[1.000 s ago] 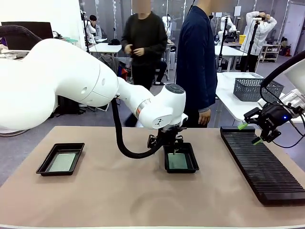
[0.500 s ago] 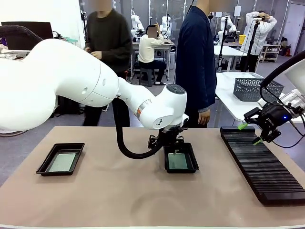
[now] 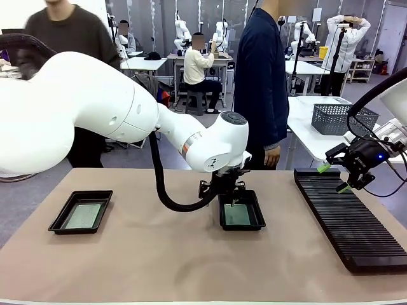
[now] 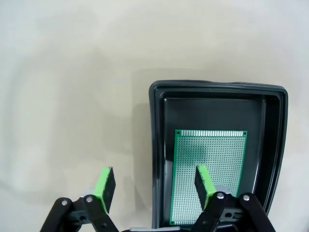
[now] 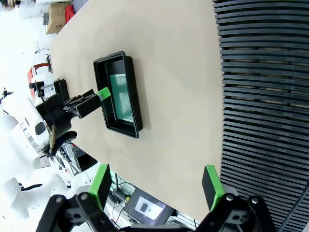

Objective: Inspect and transfer BCBs to ESD trays.
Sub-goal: Pick up the ESD tray and place it on the left side of the table.

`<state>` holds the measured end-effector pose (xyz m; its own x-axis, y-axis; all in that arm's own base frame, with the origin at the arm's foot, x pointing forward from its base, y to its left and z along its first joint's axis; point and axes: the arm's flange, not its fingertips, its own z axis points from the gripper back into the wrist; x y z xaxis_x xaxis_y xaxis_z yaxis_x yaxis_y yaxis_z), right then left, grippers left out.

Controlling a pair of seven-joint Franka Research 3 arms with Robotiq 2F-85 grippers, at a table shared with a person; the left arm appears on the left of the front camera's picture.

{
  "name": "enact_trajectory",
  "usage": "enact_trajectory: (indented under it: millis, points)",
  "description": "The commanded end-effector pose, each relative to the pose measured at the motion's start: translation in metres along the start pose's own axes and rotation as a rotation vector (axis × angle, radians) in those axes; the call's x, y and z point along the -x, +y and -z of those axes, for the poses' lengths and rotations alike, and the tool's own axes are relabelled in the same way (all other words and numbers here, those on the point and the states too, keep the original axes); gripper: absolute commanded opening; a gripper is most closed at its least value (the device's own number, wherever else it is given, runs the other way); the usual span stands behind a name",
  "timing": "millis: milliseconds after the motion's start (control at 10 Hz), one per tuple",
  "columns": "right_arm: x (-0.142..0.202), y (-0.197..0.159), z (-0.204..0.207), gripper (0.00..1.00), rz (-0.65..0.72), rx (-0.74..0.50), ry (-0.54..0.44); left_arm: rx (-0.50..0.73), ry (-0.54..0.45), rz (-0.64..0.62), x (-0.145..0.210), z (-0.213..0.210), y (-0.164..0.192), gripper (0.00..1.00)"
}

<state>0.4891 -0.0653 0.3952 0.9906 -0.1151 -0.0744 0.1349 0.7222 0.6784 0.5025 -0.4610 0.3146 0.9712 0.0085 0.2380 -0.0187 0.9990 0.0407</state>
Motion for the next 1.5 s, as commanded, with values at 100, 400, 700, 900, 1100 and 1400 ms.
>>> enact_trajectory:
  millis: [100,400,700,900,1100,1400]
  points:
    - [0.0034,0.0010,0.0020,1.00,0.023,0.010,-0.019,0.023,0.011,0.002,-0.0048,0.0060,0.0052,0.78]
    - [0.0034,0.0010,0.0020,1.00,0.023,0.010,-0.019,0.037,0.006,-0.012,-0.0057,0.0071,0.0063,0.61]
    - [0.0034,0.0010,0.0020,1.00,0.023,0.010,-0.019,0.049,0.016,-0.011,-0.0069,0.0074,0.0076,0.45]
    - [0.0034,0.0010,0.0020,1.00,0.023,0.010,-0.019,0.054,0.018,-0.013,-0.0080,0.0057,0.0095,0.33]
    - [0.0034,0.0010,0.0020,1.00,0.023,0.010,-0.019,0.054,0.023,-0.014,-0.0096,0.0045,0.0108,0.22]
    - [0.0034,0.0010,0.0020,1.00,0.023,0.010,-0.019,0.064,0.025,-0.020,-0.0114,0.0021,0.0136,0.04]
